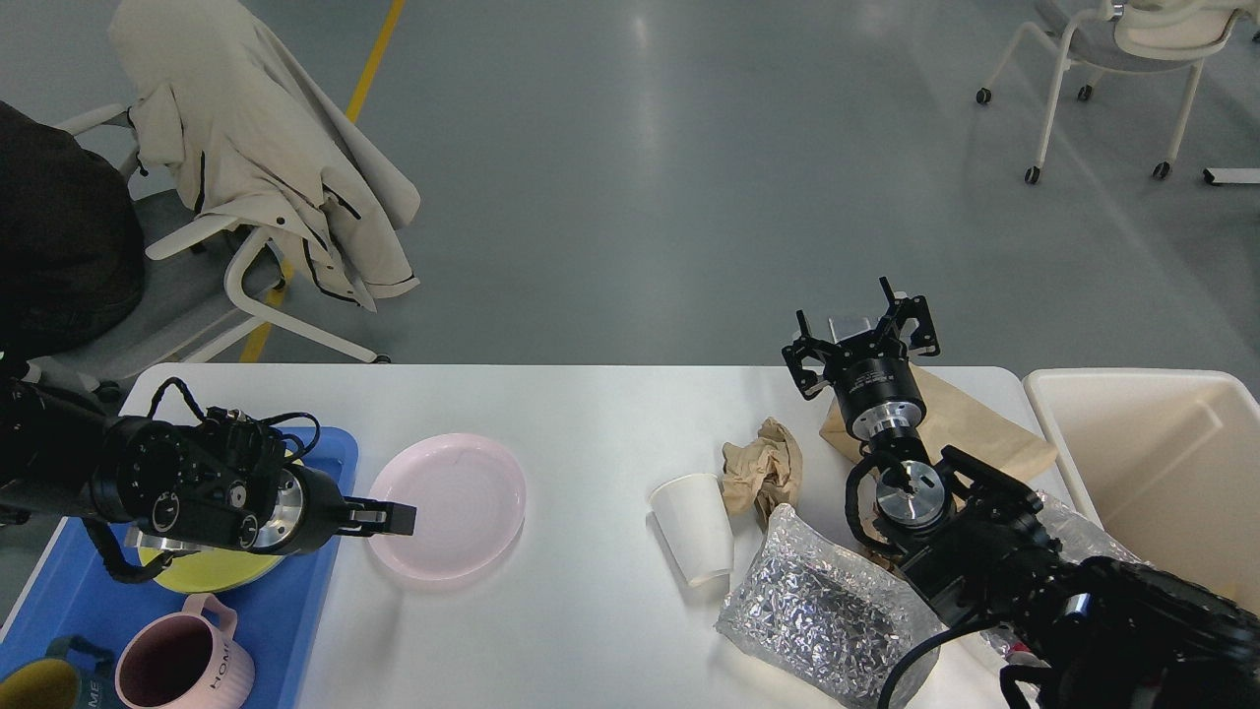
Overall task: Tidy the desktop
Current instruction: 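Reach the left gripper to the pink plate rim and grasp it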
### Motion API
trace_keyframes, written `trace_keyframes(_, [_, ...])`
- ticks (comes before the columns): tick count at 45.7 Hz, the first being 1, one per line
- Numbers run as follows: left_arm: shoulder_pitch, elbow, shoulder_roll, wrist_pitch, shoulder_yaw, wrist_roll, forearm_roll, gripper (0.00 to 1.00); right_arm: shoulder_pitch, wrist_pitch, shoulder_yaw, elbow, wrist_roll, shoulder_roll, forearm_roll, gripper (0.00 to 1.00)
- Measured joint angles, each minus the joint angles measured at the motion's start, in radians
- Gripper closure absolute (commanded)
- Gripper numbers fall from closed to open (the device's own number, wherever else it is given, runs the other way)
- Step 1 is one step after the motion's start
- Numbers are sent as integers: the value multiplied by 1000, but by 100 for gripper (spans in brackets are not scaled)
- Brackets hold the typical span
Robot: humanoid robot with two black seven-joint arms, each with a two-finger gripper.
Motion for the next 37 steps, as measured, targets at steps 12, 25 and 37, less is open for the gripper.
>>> trace_keyframes(12, [109,116,-26,49,-81,65,-42,20,0,0,0,0,0,0,0,0])
trace_keyframes(25, [178,169,-47,74,-161,112,-43,21,0,0,0,0,1,0,0,0])
trace_keyframes(37, [236,250,-47,75,-170,114,-42,22,0,0,0,0,1,0,0,0])
